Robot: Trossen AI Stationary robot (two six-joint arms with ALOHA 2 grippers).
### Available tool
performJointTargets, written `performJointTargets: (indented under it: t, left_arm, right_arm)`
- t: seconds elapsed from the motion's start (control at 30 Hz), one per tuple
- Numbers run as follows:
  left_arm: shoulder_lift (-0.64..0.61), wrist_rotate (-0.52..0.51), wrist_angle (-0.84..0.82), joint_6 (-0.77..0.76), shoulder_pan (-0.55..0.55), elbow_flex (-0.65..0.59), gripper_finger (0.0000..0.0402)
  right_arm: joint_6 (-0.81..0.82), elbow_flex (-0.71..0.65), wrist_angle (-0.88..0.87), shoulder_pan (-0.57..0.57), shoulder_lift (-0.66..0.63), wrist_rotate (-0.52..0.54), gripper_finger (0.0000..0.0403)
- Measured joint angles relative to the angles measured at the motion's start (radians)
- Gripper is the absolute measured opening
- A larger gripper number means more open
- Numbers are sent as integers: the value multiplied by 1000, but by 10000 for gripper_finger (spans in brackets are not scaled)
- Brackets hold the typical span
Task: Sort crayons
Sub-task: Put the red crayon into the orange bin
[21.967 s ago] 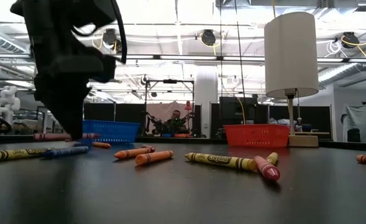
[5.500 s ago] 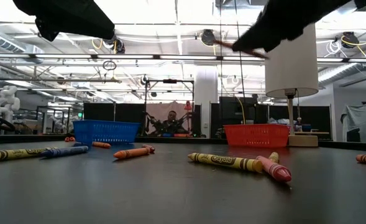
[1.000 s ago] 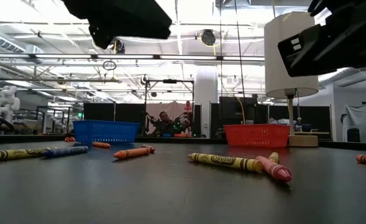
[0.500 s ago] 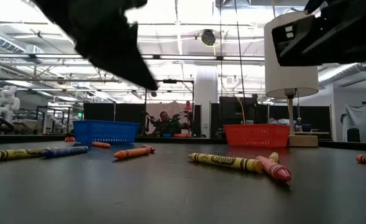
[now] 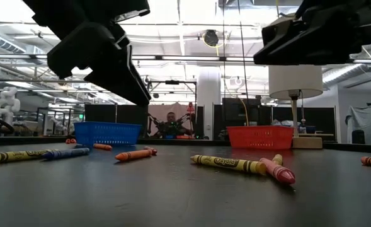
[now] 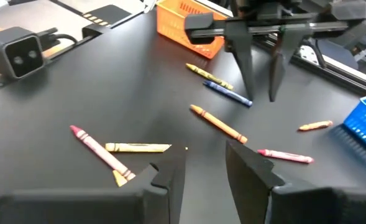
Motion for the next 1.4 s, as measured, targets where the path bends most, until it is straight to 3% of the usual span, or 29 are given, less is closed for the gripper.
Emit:
performJointTargets:
  t: [0.17,0.43,0.6,0.87,1.13,1.4]
  left_arm:
    - [0,0,-4,14,0,0,100]
    - [0,-9,-61,247,54,-2,100]
    - [0,180,-82,472,143,-2,100]
    - [0,372,-91,776,282,-2,100]
    - [0,456,-98,942,419,-2,100]
    - [0,478,-105,970,427,-2,100]
  right_arm:
    - [0,0,0,-20,0,0,100]
    - [0,0,0,-27,0,0,100]
    - [-6,0,0,-27,0,0,100]
    - [-7,0,-1,-26,0,0,100]
    - [-11,0,-9,-30,0,-1,100]
    - [21,0,-36,-31,0,-1,100]
